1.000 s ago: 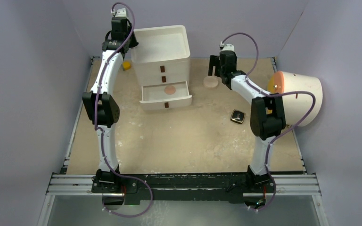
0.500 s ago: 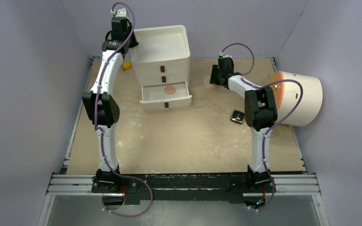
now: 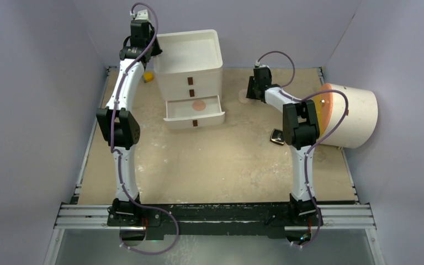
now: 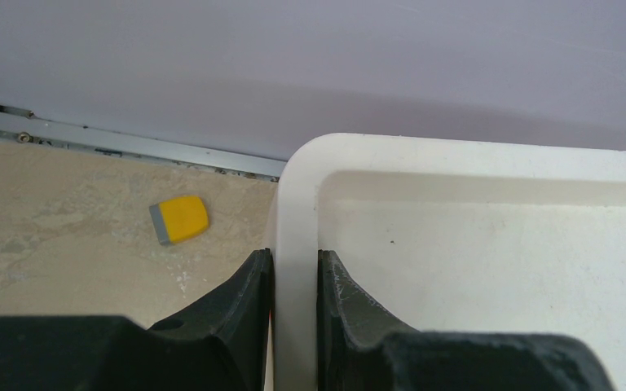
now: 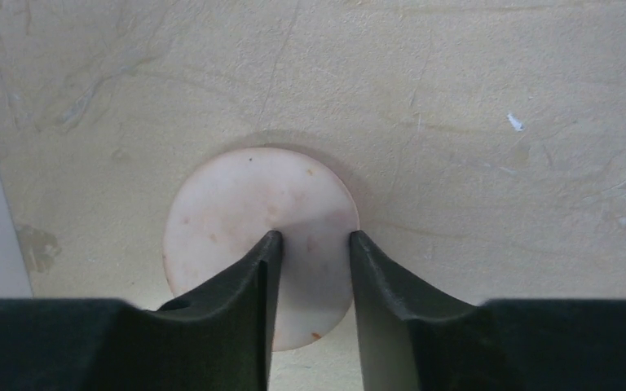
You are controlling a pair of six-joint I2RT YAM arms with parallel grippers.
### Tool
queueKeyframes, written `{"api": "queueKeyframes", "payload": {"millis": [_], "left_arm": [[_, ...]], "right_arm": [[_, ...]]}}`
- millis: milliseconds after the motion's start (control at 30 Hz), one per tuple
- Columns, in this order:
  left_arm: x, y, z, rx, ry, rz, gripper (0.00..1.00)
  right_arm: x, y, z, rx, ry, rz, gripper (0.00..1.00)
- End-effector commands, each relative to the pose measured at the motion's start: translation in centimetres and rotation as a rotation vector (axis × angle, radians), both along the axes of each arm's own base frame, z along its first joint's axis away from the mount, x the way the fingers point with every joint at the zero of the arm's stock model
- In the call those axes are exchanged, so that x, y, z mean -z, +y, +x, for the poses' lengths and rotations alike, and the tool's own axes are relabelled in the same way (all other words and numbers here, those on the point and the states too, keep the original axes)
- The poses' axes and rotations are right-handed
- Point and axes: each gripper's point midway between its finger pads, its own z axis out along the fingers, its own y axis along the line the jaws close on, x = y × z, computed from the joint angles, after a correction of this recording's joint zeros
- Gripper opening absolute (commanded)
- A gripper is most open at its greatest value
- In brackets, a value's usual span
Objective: Organize the makeup
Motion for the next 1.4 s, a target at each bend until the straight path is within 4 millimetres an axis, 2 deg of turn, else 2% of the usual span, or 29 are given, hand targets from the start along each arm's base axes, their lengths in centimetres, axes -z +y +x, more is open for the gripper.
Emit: {"api": "queueKeyframes", "payload": {"millis": [0,100,167,267,333,433,567,700,767,867,900,1033,1233,1367], "left_arm": [[7.4,-1.2,-2.0,0.063,0.233,-0.034,0.0],[7.5,-1.2,-2.0,0.063,0.234,-0.034,0.0],[7.4,-1.1,-2.1,0.063,0.236,-0.033,0.0],[7.3,-1.1,-2.1,0.064,0.233,-0.032,0.0],[7.2,-1.1,-2.1,0.062,0.231,-0.031,0.0],[7.1,-1.1,-2.2,0.061,0.232,-0.034,0.0],[7.5,-1.0,-2.3,0.051,0.241,-0.041,0.0],[7.8,-1.3,-2.4,0.052,0.247,-0.062,0.0],[7.8,-1.5,-2.5,0.056,0.249,-0.071,0.0],[7.4,-1.6,-2.7,0.056,0.244,-0.074,0.0],[7.3,-1.6,-2.7,0.056,0.242,-0.075,0.0],[7.0,-1.6,-3.0,0.058,0.24,-0.071,0.0],[7.3,-1.5,-3.1,0.059,0.245,-0.066,0.0],[7.4,-1.5,-2.9,0.063,0.243,-0.061,0.0]], "right_arm": [[-0.3,-0.1,0.4,-0.006,0.006,0.002,0.29],[-0.5,0.1,0.2,-0.012,0.006,0.012,0.01],[-1.5,0.0,0.2,-0.003,-0.022,0.014,0.0],[-4.5,-0.6,-0.3,0.005,-0.093,-0.001,0.0],[-7.3,-0.4,-0.9,-0.003,-0.153,0.02,0.0],[-11.4,0.3,-3.0,-0.028,-0.219,0.04,0.0],[-16.5,3.7,-6.7,-0.105,-0.308,0.074,0.0],[-19.5,8.8,-9.6,-0.214,-0.36,0.138,0.0],[-20.0,11.2,-10.3,-0.256,-0.367,0.157,0.0],[-19.5,14.2,-10.5,-0.309,-0.362,0.162,0.0],[-18.4,15.1,-10.3,-0.32,-0.34,0.159,0.0],[-17.0,18.0,-9.8,-0.357,-0.317,0.177,0.0],[-14.8,20.7,-8.7,-0.386,-0.286,0.187,0.0],[-13.2,21.7,-8.1,-0.397,-0.261,0.186,0.0]]}}
